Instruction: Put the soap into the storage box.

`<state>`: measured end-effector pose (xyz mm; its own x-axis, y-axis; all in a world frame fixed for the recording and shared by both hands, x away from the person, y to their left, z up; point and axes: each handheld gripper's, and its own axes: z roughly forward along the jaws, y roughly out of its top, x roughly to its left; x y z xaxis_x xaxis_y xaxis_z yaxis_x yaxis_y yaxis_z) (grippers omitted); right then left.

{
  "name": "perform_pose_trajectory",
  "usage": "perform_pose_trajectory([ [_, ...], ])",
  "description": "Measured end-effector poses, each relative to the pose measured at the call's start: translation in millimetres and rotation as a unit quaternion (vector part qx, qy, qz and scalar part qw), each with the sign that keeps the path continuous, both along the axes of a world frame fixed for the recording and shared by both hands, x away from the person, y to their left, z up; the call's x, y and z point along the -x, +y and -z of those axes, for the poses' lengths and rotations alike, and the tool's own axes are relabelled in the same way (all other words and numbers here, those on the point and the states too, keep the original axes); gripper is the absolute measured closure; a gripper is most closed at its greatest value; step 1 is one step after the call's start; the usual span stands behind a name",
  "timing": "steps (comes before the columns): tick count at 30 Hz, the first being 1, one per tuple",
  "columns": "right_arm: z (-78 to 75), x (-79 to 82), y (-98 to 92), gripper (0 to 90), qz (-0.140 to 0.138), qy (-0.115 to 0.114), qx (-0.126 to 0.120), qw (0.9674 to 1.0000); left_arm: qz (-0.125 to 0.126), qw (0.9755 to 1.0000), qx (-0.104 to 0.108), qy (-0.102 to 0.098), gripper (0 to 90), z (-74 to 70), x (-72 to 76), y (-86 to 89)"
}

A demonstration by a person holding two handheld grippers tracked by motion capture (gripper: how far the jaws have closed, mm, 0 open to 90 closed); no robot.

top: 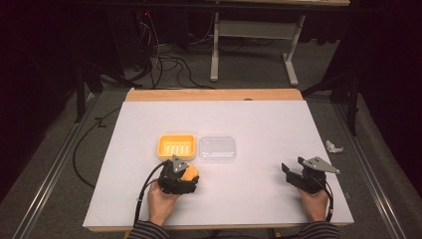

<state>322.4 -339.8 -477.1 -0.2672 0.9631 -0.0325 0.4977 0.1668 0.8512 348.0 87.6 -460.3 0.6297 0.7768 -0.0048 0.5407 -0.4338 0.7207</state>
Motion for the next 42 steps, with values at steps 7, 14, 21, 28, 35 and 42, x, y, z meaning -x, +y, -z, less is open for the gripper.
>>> perform_pose_trajectory([
  [7, 0.0, -0.1, -0.2, 31.7, 0.003, 0.0, -0.002, 1.0, -0.005, 0.9997, 0.025, -0.006, 27.3, -8.4, 3.2, 9.9],
  [14, 0.0, -0.1, -0.2, 31.7, 0.002, 0.0, -0.002, 1.0, -0.009, 0.9996, 0.026, -0.01, 27.3, -12.2, 5.3, 13.7],
  [21, -0.1, 0.2, -0.2, 31.5, 0.001, -0.001, -0.002, 1.0, -0.015, 0.9991, 0.034, -0.018, 27.3, -19.6, 3.9, 18.2],
  [28, -0.1, 0.3, -1.1, 31.2, -0.001, -0.006, -0.001, 1.0, -0.02, 0.9987, 0.044, -0.019, 27.3, -30.6, -2.2, 24.9],
  [35, -0.1, 0.5, -0.5, 31.2, 0.0, -0.004, -0.001, 1.0, -0.022, 0.9978, 0.058, -0.02, 27.3, -36.1, -9.0, 28.5],
  [42, 0.0, 0.4, -0.4, 31.2, -0.001, -0.005, -0.001, 1.0, -0.025, 0.998, 0.054, -0.02, 27.3, -40.6, -16.0, 30.2],
])
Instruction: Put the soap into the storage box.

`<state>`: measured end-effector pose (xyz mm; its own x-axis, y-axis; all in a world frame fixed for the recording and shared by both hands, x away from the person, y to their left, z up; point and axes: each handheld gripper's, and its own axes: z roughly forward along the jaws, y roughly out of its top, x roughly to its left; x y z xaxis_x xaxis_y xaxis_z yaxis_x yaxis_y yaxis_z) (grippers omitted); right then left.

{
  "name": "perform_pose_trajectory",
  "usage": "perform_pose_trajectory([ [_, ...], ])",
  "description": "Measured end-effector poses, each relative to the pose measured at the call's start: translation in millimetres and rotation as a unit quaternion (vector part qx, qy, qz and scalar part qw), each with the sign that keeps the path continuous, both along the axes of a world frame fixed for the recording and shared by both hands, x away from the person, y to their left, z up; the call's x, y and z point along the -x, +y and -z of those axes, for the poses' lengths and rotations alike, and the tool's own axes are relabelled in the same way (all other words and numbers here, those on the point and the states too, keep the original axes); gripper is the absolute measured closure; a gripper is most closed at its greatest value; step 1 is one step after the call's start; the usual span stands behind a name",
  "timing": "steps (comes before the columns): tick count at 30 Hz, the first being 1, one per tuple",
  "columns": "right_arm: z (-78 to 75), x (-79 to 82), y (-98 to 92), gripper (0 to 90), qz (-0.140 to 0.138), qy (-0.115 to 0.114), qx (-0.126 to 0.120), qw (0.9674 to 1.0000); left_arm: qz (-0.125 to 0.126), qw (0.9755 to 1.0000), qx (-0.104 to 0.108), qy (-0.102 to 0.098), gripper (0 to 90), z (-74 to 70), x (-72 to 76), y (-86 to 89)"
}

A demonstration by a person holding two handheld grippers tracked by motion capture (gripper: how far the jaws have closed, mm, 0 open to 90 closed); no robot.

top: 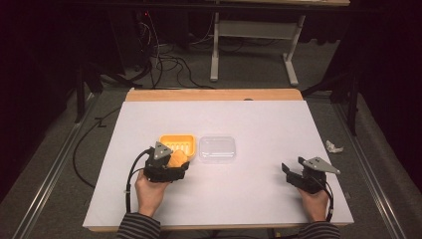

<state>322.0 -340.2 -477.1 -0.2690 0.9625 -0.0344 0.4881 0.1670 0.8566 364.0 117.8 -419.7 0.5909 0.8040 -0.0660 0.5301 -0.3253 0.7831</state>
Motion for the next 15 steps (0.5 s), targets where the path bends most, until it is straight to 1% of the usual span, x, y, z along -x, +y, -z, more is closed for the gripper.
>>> perform_pose_trajectory([
  [2, 0.0, 0.0, 0.0, 31.2, 0.0, 0.0, 0.0, 1.0, -0.002, 1.0, -0.001, -0.001, 27.3, -1.3, -1.5, 0.7],
  [5, 0.0, 0.1, -0.1, 31.2, 0.0, 0.0, 0.0, 1.0, -0.004, 1.0, 0.002, 0.001, 27.3, -4.3, -4.8, 2.0],
  [8, -0.1, 0.3, -0.3, 31.2, 0.0, 0.0, -0.001, 1.0, -0.006, 1.0, -0.003, -0.005, 27.3, -10.2, -9.4, 2.3],
  [9, -0.2, 0.4, -0.2, 31.2, 0.001, 0.001, -0.002, 1.0, -0.008, 0.9999, 0.0, -0.008, 27.3, -11.6, -10.3, 2.4],
  [12, -0.1, 0.4, 0.0, 31.2, 0.0, -0.001, -0.001, 1.0, -0.013, 0.9998, 0.01, -0.01, 27.3, -15.0, -13.5, 3.7],
  [15, -0.2, 0.4, -0.3, 31.2, 0.001, -0.001, 0.0, 1.0, -0.013, 0.9999, 0.006, -0.009, 27.3, -17.2, -16.4, 3.4],
])
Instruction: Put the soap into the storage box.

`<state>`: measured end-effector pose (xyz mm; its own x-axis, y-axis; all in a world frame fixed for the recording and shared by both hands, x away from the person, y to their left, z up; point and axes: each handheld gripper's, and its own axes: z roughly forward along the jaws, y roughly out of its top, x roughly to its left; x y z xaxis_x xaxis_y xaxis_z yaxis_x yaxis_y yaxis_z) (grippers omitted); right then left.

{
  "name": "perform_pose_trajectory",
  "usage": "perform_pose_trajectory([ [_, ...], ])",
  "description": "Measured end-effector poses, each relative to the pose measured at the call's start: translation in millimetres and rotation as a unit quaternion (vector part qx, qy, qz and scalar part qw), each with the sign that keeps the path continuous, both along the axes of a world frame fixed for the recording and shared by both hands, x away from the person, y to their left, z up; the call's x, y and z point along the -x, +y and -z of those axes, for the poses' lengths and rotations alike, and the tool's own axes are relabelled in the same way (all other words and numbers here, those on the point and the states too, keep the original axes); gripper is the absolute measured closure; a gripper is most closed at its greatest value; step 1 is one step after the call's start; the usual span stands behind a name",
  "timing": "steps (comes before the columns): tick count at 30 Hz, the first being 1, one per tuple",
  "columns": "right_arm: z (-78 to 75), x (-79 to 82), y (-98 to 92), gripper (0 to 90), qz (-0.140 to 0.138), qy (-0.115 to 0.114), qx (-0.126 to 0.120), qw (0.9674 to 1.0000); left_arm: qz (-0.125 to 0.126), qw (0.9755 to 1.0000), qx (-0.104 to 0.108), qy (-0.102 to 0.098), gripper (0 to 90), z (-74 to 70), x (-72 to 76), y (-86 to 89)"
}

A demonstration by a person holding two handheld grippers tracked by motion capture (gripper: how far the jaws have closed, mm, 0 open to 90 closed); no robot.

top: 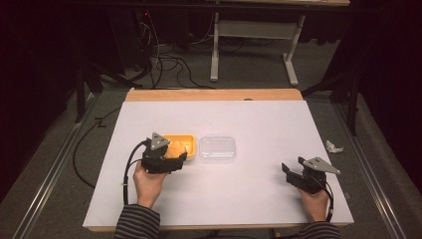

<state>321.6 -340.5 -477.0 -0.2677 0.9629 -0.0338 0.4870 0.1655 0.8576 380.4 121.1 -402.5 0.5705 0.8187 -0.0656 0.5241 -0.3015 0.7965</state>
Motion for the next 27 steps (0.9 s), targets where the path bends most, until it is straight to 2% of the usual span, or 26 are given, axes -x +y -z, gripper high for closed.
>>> perform_pose_trajectory([
  [4, 0.0, 0.1, 0.0, 31.2, 0.0, 0.0, 0.0, 1.0, -0.001, 1.0, -0.003, 0.0, 27.3, -1.5, -2.5, -0.2],
  [9, 0.0, 0.0, 0.2, 31.2, 0.0, 0.0, -0.001, 1.0, -0.003, 1.0, 0.007, 0.004, 27.3, -2.7, -8.0, 1.6],
  [13, 0.0, 0.0, -0.1, 31.2, -0.001, 0.0, 0.0, 1.0, -0.013, 0.9998, -0.013, 0.0, 27.3, -2.4, -13.6, 1.8],
  [17, 0.0, -0.1, 0.1, 31.2, -0.002, 0.001, 0.0, 1.0, -0.02, 0.9996, -0.02, 0.002, 27.3, -0.8, -17.1, 3.5],
  [18, 0.1, -0.1, 0.3, 31.2, -0.002, 0.0, -0.001, 1.0, -0.037, 0.9991, 0.017, 0.01, 27.3, 1.4, -16.2, -1.8],
  [19, 0.1, 0.0, 0.3, 31.2, -0.002, 0.0, -0.001, 1.0, -0.037, 0.9991, 0.017, 0.01, 27.3, 1.4, -16.2, -1.8],
  [20, 0.0, 0.1, 0.3, 31.2, -0.002, 0.0, 0.0, 1.0, -0.034, 0.9993, 0.005, 0.015, 27.3, 1.5, -19.5, -0.1],
  [23, 0.0, 0.1, 0.4, 31.2, -0.001, 0.001, 0.0, 1.0, -0.03, 0.9994, -0.012, 0.014, 27.3, 0.7, -25.1, 0.8],
  [27, 0.0, -0.2, 0.3, 31.3, -0.001, 0.001, 0.001, 1.0, -0.031, 0.9993, -0.022, 0.008, 27.3, 0.2, -29.3, -0.7],
])
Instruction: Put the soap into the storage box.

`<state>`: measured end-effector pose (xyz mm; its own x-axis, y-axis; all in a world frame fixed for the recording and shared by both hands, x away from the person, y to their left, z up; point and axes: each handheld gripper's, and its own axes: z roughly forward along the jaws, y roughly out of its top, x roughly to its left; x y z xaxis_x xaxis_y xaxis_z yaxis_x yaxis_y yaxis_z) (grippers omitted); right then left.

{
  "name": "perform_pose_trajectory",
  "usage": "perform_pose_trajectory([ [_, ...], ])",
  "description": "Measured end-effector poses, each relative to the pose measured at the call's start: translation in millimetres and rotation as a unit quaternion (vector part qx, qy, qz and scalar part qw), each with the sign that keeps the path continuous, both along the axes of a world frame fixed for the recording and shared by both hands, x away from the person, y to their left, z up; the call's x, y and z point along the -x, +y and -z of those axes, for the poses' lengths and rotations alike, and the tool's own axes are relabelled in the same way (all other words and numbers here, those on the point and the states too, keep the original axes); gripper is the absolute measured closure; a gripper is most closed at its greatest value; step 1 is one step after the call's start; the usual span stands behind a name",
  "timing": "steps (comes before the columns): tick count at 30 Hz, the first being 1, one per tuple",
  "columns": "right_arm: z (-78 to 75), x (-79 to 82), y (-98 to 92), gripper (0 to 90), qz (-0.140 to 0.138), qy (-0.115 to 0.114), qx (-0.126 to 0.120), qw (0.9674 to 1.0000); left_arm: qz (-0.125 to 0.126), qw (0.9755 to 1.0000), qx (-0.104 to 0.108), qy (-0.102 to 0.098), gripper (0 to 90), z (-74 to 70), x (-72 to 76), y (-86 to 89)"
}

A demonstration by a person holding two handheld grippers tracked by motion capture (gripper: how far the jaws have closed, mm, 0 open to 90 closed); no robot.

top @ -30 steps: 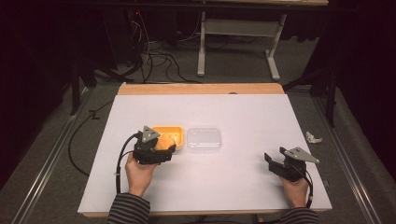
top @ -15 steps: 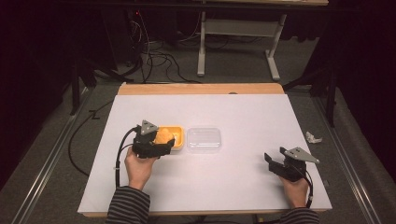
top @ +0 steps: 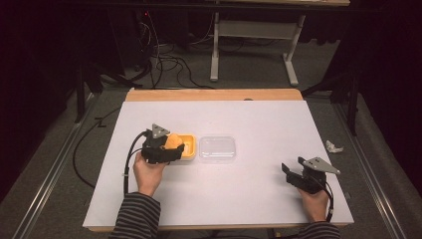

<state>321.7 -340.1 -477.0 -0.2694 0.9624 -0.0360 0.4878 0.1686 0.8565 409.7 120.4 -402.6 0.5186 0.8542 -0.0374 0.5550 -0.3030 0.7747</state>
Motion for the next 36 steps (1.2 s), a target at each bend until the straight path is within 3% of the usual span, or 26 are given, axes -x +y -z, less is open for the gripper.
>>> perform_pose_trajectory([
  [9, 0.0, -0.3, -0.4, 31.3, 0.001, 0.001, -0.002, 1.0, 0.0, 0.9999, -0.012, 0.006, 27.3, 3.2, -14.0, -5.4],
  [21, 0.0, -0.3, -0.6, 31.2, 0.001, 0.0, -0.001, 1.0, -0.017, 0.9991, -0.022, 0.032, 27.4, 18.6, -30.9, -4.8],
  [36, 0.2, -0.5, 0.1, 31.4, 0.007, 0.003, -0.003, 1.0, -0.02, 0.9975, -0.039, 0.056, 27.3, 34.0, -42.8, -7.0],
])
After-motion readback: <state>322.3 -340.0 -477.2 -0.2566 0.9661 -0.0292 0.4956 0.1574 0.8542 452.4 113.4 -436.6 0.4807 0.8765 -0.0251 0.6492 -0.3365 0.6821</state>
